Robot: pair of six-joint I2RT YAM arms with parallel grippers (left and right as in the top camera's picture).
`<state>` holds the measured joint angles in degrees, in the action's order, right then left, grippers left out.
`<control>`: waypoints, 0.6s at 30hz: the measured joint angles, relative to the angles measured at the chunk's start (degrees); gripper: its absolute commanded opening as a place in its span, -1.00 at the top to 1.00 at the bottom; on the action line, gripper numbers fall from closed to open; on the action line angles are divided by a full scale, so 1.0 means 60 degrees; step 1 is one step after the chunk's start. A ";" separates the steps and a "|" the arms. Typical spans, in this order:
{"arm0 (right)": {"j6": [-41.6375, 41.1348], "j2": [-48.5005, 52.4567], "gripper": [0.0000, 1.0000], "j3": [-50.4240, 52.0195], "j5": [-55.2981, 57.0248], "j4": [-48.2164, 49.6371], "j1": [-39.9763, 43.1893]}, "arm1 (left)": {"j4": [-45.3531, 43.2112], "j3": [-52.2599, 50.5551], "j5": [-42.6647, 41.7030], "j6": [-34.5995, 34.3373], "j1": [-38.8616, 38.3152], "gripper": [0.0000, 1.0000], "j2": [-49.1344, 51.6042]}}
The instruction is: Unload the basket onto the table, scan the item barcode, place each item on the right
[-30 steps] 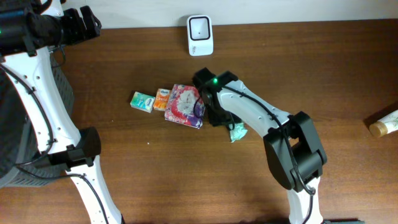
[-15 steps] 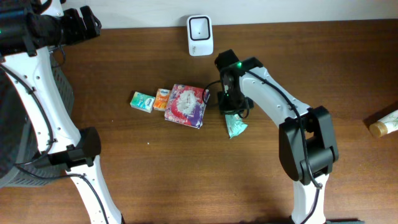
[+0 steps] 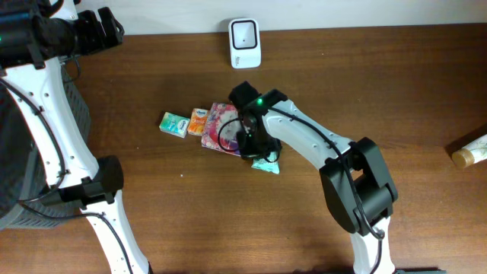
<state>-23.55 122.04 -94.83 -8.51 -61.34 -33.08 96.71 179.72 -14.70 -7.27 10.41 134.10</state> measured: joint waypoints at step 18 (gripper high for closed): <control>0.1883 0.0106 0.92 0.0936 -0.0922 0.1162 0.1512 | -0.0004 0.0000 0.0000 0.0000 0.0000 -0.98 0.0000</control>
<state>-12.25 122.67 -89.21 -14.04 -54.37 -24.01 96.68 179.72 -14.70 -7.27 10.41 134.10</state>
